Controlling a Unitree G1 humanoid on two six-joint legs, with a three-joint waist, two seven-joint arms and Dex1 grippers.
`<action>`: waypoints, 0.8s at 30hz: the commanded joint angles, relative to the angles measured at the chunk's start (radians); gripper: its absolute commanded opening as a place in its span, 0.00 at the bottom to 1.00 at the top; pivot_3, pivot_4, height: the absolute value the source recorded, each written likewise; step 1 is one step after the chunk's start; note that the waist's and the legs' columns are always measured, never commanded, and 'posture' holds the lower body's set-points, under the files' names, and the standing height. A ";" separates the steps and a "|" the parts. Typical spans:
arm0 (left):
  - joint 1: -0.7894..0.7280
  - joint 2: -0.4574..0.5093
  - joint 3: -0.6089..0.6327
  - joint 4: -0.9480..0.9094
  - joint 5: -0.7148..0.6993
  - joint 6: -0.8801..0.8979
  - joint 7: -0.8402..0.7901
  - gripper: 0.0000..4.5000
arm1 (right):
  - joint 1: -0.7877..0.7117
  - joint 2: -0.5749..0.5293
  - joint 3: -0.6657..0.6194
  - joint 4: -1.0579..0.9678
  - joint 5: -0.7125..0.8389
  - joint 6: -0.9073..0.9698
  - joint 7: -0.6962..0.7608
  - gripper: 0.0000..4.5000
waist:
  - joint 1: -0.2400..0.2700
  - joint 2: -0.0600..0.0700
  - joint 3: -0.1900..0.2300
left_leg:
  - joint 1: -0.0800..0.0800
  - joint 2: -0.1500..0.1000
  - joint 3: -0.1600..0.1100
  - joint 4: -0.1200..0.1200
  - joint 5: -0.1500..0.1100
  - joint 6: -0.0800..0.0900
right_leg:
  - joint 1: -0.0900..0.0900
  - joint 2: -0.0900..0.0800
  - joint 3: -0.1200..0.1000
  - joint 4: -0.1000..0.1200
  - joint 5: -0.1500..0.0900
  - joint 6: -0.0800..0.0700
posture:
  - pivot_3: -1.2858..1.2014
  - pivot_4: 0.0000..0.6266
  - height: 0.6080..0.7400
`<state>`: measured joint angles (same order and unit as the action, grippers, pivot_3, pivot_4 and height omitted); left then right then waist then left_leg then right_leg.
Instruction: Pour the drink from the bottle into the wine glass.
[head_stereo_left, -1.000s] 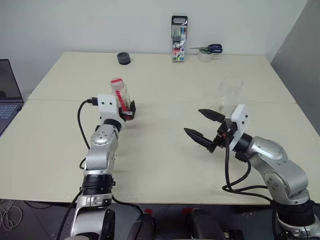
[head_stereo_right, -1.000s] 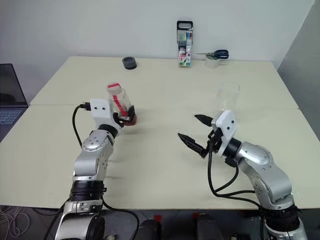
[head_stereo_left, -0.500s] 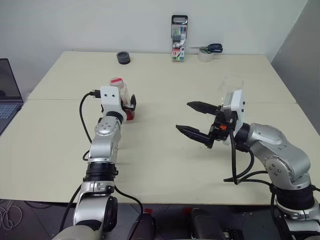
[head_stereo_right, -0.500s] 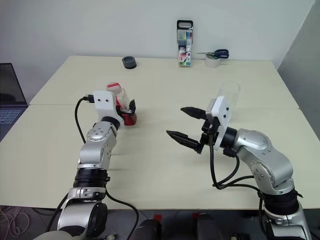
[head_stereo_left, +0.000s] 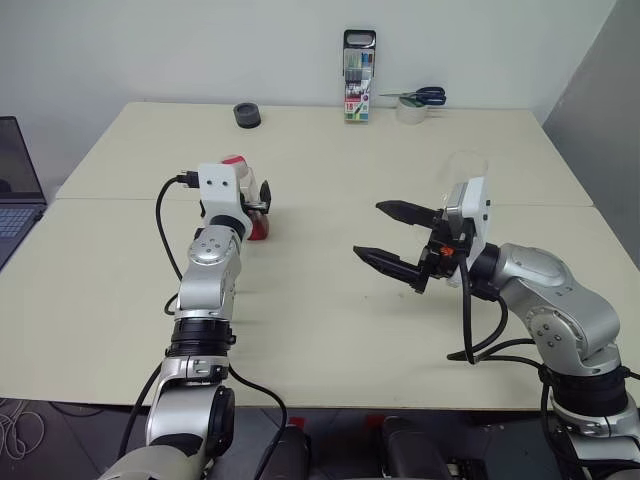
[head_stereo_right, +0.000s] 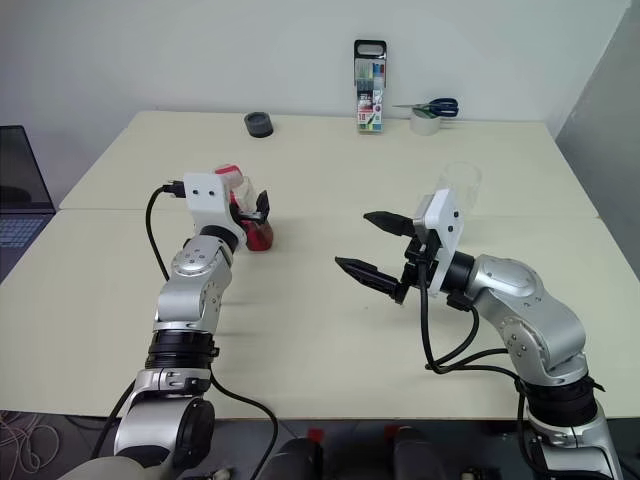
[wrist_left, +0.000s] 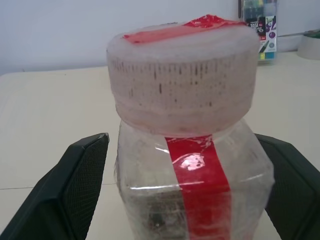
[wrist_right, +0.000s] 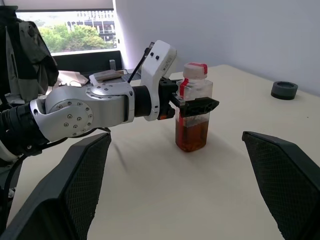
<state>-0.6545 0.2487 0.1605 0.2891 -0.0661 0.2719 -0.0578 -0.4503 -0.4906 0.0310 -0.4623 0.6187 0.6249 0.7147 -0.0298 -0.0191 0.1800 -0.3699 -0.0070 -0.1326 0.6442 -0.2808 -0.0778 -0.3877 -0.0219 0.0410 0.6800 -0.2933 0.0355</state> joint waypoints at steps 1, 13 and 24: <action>-0.028 0.008 -0.006 -0.016 0.004 -0.018 -0.005 1.00 | -0.011 -0.004 -0.026 -0.022 0.016 -0.007 -0.005 1.00 | 0.000 0.000 0.000 | 0.000 0.000 0.000 0.000 0.000 0.000 | 0.000 0.000 0.000 0.000 0.000 0.000 | 0.52 0.24 1.00; -0.020 0.007 -0.014 -0.017 0.002 -0.031 -0.021 0.40 | -0.012 -0.005 -0.034 -0.032 0.028 0.005 -0.014 1.00 | 0.000 0.000 0.000 | 0.000 0.000 0.000 0.000 0.000 0.000 | 0.000 0.000 0.000 0.000 0.000 0.000 | 0.52 0.24 1.00; 0.059 0.054 -0.059 -0.163 -0.166 -0.011 -0.369 0.40 | 0.048 -0.057 -0.084 -0.110 0.029 0.025 -0.064 1.00 | 0.002 0.000 0.000 | -0.001 0.000 0.000 0.000 0.000 0.000 | -0.001 0.000 0.000 0.000 0.000 0.000 | 0.52 0.24 1.00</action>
<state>-0.5838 0.2902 0.1166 0.1989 -0.1688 0.2559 -0.3361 -0.4057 -0.5361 -0.0123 -0.5262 0.6336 0.6458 0.6668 -0.0276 -0.0193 0.1802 -0.3726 -0.0074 -0.1337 0.6450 -0.2807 -0.0779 -0.3884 -0.0223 0.0398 0.6797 -0.2933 0.0355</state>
